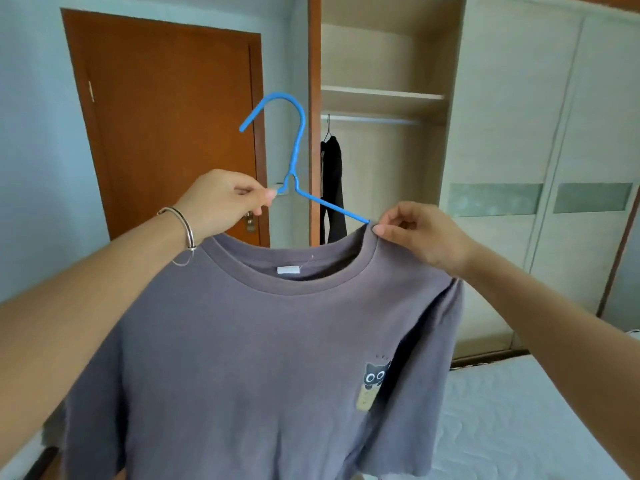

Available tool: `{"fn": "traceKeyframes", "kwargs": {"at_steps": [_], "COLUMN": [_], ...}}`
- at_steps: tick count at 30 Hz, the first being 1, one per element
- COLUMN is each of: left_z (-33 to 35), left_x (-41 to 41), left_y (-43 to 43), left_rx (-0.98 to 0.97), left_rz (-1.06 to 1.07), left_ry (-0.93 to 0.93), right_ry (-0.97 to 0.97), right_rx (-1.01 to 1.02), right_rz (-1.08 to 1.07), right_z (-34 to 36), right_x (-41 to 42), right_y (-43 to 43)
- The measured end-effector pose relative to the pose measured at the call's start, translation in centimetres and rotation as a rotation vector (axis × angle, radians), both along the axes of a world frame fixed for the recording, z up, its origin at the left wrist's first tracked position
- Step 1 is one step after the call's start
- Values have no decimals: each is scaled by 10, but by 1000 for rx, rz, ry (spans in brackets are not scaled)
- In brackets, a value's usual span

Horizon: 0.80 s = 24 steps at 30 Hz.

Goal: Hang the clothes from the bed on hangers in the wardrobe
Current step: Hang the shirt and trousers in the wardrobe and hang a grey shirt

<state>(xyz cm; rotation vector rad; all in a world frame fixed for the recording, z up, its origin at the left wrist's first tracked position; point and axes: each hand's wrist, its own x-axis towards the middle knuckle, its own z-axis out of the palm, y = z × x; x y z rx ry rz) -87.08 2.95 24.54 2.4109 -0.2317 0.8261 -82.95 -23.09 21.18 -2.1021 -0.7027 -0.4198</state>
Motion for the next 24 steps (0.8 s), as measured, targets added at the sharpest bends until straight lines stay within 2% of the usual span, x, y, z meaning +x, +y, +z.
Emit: {"fn": "traceKeyframes", "kwargs": {"at_steps": [7,13,19,24], "left_z": [-19,-17,-25,-36], "left_x": [139,251,361,457], "left_y": [65,109,147,170], "left_rx": [104,117,99,51], "left_rz": [95,70,8,-142], "left_ry": [-23,36,29,-6], "right_ry": [-106,-7,47,-6], "right_rx": [-107,-325,-133,-134], "right_rz": [26,41,-1,-124], "right_z": [-13,-4,-15,-24], "right_x": [156,267,358,429], "right_y": [76,117,156,180]}}
